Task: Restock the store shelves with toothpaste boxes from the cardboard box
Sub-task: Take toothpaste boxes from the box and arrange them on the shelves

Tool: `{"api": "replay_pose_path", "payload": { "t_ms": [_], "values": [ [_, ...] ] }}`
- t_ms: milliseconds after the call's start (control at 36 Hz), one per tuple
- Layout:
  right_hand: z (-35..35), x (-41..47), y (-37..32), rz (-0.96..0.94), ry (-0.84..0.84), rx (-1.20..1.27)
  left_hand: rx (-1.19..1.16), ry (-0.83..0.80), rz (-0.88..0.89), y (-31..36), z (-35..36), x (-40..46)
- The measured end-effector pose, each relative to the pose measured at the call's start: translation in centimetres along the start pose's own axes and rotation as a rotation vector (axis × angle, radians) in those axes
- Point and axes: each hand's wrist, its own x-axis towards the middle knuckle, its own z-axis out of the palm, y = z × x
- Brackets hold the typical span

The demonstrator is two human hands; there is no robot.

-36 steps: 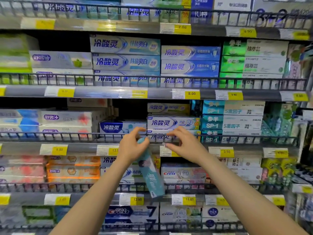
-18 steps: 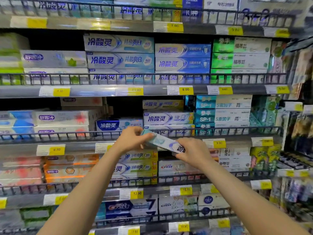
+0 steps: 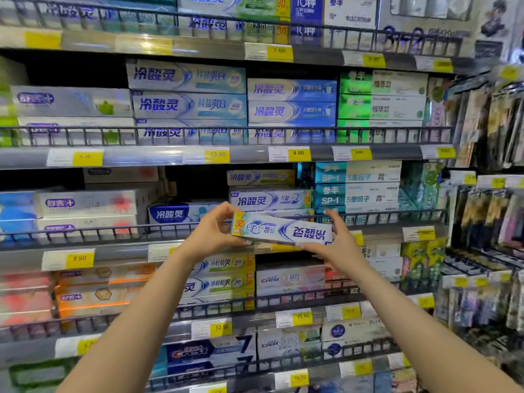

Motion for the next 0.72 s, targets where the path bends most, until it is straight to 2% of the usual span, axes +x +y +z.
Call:
{"api": "replay_pose_path", "payload": {
  "t_ms": [111, 222, 333, 472, 611, 667, 722],
  "values": [
    [-0.7, 0.5, 0.8, 0.135, 0.001, 0.269, -0.005, -0.033, -0.009, -0.4, 0.6, 0.2],
    [-1.4, 0.9, 0.5, 0.17, 0.02, 0.466, 0.039, -0.172, -0.098, -0.1, 1.0, 0.6],
    [-1.7, 1.5, -0.6, 0.104, -0.002, 0.407, 0.016, -0.316, -0.194, -0.3, 2.2, 1.5],
    [-0.1, 1.6, -2.6, -0.001, -0.152, 0.236, 0.087, -0.35, -0.17, 0.6, 5.0, 2.4],
    [0.6, 1.9, -3.3, -0.061, -0.111, 0.189, -0.036, -0.245, -0.152, 0.8, 5.9, 2.9],
    [0.4, 2.0, -3.0, -0.074, -0.107, 0.18, -0.091, -0.148, -0.142, 0.6, 5.9, 2.9],
    [0.2, 1.9, -2.0, -0.05, -0.194, 0.094, -0.178, -0.005, -0.129, 0.4, 5.9, 3.0]
  ]
}}
